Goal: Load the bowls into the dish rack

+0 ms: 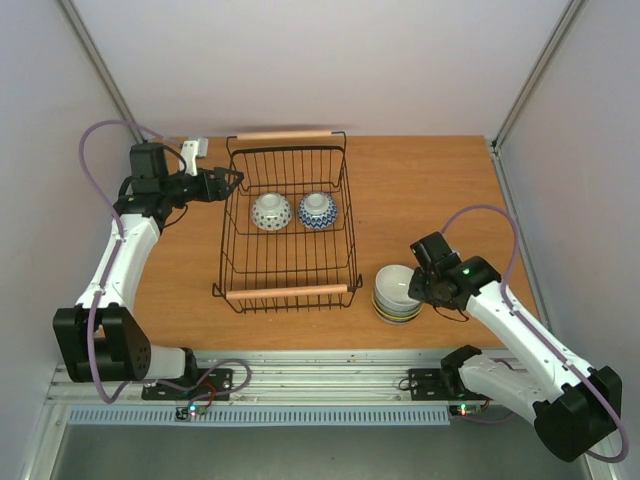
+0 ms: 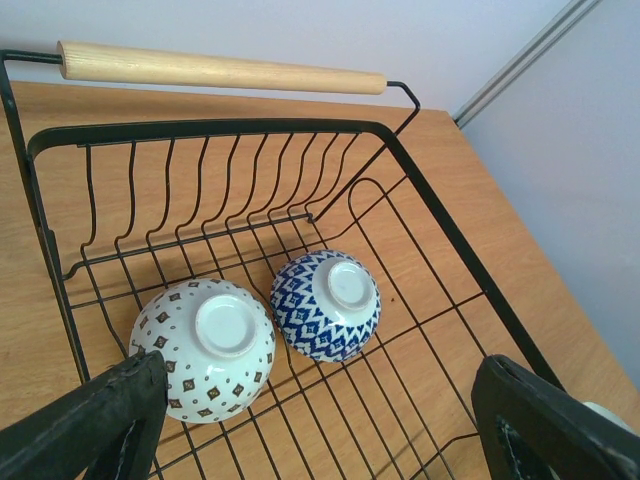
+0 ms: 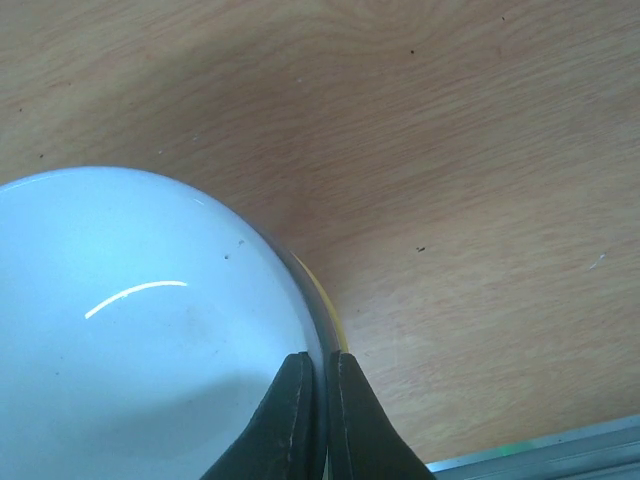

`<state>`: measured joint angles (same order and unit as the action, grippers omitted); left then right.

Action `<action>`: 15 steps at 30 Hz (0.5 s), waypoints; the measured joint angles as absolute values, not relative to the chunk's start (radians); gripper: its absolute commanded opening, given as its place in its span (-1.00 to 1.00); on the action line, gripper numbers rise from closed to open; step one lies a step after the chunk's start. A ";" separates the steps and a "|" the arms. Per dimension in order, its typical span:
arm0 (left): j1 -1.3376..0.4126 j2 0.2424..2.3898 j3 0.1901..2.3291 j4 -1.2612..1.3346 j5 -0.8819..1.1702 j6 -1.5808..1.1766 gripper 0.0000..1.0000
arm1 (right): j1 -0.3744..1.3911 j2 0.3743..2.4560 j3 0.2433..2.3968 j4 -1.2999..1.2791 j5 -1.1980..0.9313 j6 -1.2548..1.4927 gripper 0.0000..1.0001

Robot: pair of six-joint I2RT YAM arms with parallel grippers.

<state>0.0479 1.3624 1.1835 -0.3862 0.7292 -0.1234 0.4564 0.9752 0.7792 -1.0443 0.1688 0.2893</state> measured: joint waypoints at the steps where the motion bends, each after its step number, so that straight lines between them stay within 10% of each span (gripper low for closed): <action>1: 0.048 1.362 1.184 -0.386 0.729 -0.123 0.68 | 0.456 0.971 0.779 -1.048 0.170 0.289 -0.97; 15: 0.048 1.362 1.184 -0.387 0.729 -0.123 0.68 | 0.459 0.858 0.886 -1.159 0.205 0.244 -0.97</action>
<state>0.0479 1.3624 1.1835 -0.3866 0.7288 -0.1230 0.4595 0.8577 0.8856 -1.1591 0.2054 0.2443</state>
